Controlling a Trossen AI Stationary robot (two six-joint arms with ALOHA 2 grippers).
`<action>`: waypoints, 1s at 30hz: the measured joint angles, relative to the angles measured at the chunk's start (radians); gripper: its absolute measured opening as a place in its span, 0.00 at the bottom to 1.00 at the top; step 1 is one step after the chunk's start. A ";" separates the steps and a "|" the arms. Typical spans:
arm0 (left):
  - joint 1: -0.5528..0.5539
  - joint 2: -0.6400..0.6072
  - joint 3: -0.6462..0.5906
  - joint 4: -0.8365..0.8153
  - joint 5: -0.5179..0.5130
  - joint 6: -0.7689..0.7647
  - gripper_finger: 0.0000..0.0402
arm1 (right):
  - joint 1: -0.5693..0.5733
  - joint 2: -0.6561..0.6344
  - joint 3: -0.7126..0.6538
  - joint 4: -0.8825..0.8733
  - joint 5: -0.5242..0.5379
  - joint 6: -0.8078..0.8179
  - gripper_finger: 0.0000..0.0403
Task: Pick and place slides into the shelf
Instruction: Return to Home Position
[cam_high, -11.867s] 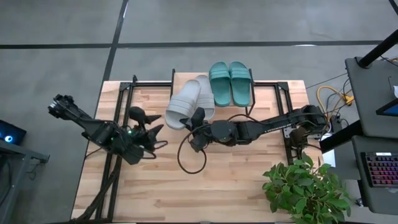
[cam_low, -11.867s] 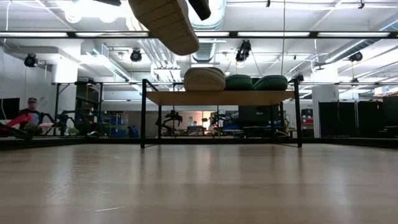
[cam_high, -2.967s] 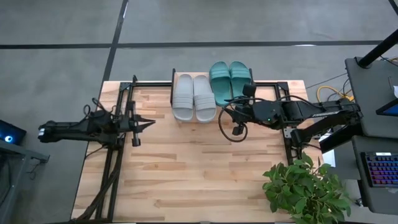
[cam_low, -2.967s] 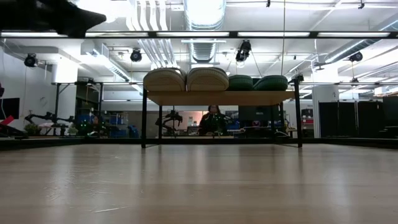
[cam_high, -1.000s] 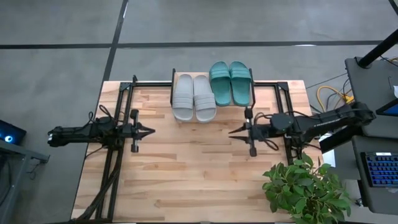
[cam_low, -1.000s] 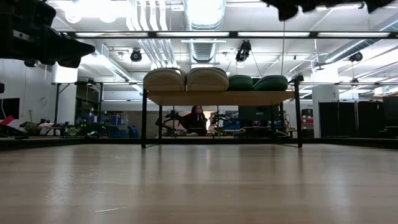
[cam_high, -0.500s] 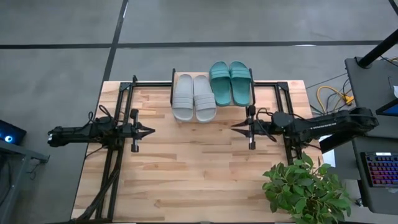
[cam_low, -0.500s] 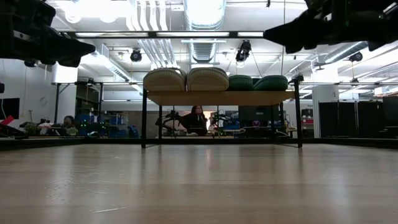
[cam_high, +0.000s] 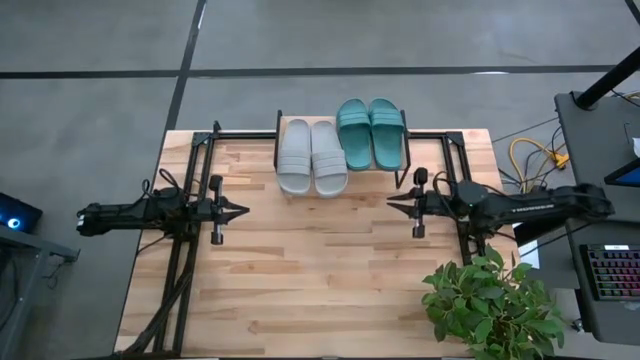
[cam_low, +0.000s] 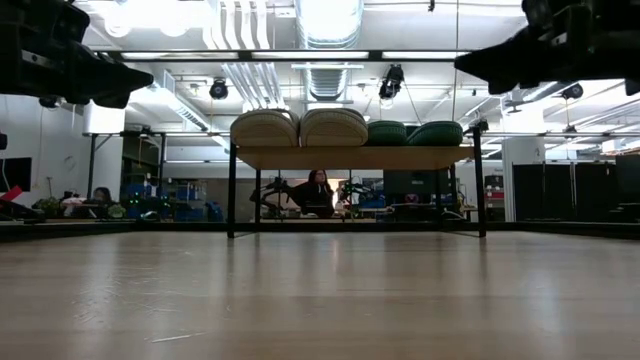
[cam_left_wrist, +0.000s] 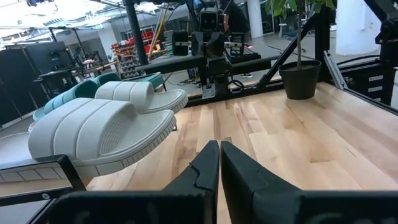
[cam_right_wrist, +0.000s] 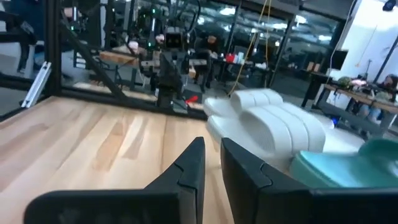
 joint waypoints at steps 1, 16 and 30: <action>0.000 0.000 0.000 0.000 0.000 0.000 0.00 | 0.000 -0.022 -0.001 -0.032 0.009 0.003 0.11; 0.000 0.000 0.000 -0.005 0.000 -0.002 0.00 | 0.003 -0.286 -0.015 -0.337 0.041 0.030 0.11; 0.000 0.000 0.000 -0.028 -0.005 -0.022 0.00 | 0.002 -0.564 -0.094 -0.505 -0.005 0.176 0.11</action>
